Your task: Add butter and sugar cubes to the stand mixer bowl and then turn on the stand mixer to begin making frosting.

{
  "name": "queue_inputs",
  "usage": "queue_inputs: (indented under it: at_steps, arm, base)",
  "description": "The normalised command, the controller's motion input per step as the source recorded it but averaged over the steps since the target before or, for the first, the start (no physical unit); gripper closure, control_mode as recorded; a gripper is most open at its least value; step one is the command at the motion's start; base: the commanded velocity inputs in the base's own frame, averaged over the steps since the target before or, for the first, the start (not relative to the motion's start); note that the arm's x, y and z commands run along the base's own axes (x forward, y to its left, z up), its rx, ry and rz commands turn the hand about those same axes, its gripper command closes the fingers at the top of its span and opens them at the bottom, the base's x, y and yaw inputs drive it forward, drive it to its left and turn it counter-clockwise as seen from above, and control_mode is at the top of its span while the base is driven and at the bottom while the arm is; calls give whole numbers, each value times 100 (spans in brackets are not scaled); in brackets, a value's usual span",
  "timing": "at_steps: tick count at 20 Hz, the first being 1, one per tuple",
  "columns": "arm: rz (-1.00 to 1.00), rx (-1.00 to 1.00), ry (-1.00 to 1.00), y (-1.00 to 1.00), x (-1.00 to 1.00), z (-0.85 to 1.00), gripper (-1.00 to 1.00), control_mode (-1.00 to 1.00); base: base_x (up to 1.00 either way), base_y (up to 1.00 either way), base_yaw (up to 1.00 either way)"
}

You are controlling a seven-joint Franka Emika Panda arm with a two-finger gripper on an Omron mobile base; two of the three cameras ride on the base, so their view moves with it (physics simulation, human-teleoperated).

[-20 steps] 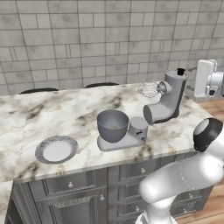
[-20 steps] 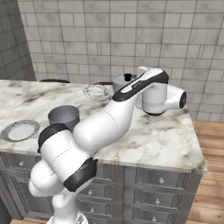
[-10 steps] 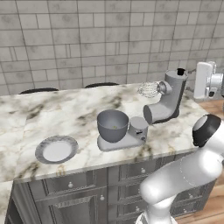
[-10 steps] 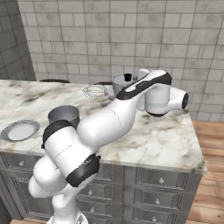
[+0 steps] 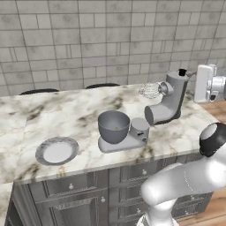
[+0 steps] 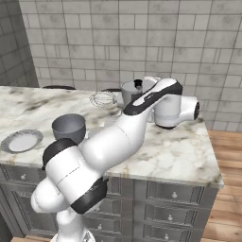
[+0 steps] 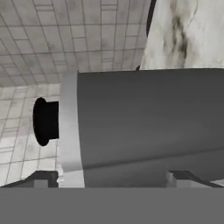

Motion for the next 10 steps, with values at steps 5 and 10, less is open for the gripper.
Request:
queue_inputs:
  at_steps: [5, 10]
  arm:
    - [0, -2, -6, 100, -47, 0, -100, -100]
    - [0, -3, -5, 100, -22, 0, -100, -100]
  base:
    - [0, 0, 0]
    - [0, 0, 0]
